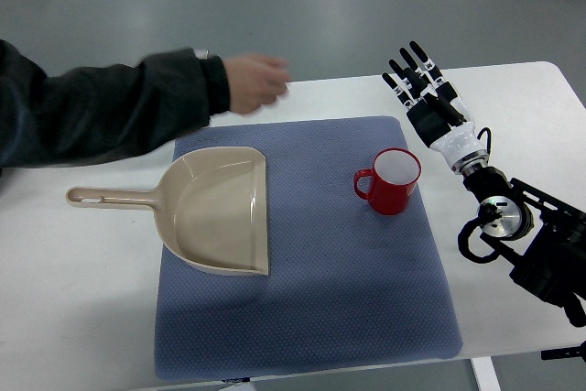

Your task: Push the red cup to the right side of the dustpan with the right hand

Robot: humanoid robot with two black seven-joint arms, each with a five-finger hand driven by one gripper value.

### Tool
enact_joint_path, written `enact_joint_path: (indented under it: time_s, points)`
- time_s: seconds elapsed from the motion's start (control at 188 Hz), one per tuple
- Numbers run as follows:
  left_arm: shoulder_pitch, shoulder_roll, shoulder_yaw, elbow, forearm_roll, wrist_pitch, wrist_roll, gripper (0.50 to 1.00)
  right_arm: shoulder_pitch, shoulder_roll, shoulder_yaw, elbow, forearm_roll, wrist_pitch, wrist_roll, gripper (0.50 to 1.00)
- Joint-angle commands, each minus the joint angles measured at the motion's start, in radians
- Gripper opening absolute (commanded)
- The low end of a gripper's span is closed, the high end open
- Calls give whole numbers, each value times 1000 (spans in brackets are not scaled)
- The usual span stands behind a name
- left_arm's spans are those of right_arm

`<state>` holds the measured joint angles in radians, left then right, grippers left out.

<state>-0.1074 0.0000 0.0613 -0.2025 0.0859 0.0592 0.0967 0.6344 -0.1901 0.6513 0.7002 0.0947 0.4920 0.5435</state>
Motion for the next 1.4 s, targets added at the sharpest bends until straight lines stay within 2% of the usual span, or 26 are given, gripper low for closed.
enact_joint_path:
  time_s: [0.0,0.25,0.388,0.414,0.791,0.86,0.892,1.397]
  points:
    - [0,0,0,0,0,-1,0,1000,1,-2,-2,1,-1,0,0,934]
    - [0,0,0,0,-2,-1,0,1000,7,-17,-12,1,-81,28,-7,934]
    - [0,0,0,2,-2,1,0,1000,5,-61,-12,5,-199,97,-7,934]
    - [0,0,0,2,-2,1,0,1000,4,-75,-12,10,-220,119,-7,934]
    - [0,0,0,-1,-2,-1,0,1000,-4,-333,-10,27,-544,119,9,934]
    - [0,0,0,-1,-2,-1,0,1000,-10,-364,-10,27,-622,119,47,934]
    - [0,0,0,-1,-2,-1,0,1000,-13,-368,-10,27,-651,119,67,934]
    - [0,0,0,-6,-2,-1,0,1000,-71,-327,-13,25,-785,119,67,934]
